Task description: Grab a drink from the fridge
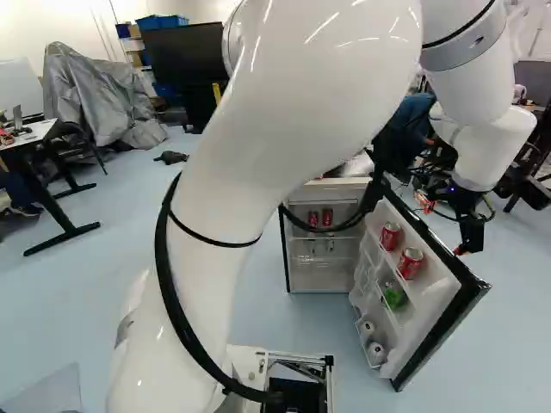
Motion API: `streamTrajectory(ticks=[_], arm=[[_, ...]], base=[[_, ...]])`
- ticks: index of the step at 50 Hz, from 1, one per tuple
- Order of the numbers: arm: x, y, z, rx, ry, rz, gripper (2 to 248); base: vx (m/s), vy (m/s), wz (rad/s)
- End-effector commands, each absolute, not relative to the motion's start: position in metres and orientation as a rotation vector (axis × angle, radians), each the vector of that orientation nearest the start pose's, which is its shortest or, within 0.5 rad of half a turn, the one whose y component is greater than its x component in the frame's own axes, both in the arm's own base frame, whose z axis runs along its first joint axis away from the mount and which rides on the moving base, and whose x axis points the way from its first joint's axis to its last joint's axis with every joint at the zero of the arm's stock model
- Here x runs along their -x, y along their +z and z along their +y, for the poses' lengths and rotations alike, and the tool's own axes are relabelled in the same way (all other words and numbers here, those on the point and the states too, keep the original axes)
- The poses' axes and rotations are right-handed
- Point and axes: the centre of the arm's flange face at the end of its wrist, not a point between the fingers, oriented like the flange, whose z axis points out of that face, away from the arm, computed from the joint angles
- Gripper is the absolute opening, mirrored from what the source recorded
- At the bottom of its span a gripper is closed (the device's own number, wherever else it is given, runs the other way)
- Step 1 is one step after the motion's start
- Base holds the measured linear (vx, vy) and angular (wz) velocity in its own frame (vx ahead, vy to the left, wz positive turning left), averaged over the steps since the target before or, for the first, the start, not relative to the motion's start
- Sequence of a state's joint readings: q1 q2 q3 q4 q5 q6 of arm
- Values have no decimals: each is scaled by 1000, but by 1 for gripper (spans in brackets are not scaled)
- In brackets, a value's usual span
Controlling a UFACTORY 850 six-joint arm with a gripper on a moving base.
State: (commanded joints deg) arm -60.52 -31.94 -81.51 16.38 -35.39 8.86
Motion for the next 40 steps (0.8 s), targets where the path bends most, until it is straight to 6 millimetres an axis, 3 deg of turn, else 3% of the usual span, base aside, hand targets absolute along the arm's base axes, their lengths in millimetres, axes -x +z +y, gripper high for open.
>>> streamTrajectory(ticks=[40], arm=[[-336,448,-522,2326,-423,1944,247]], base=[[0,0,0]])
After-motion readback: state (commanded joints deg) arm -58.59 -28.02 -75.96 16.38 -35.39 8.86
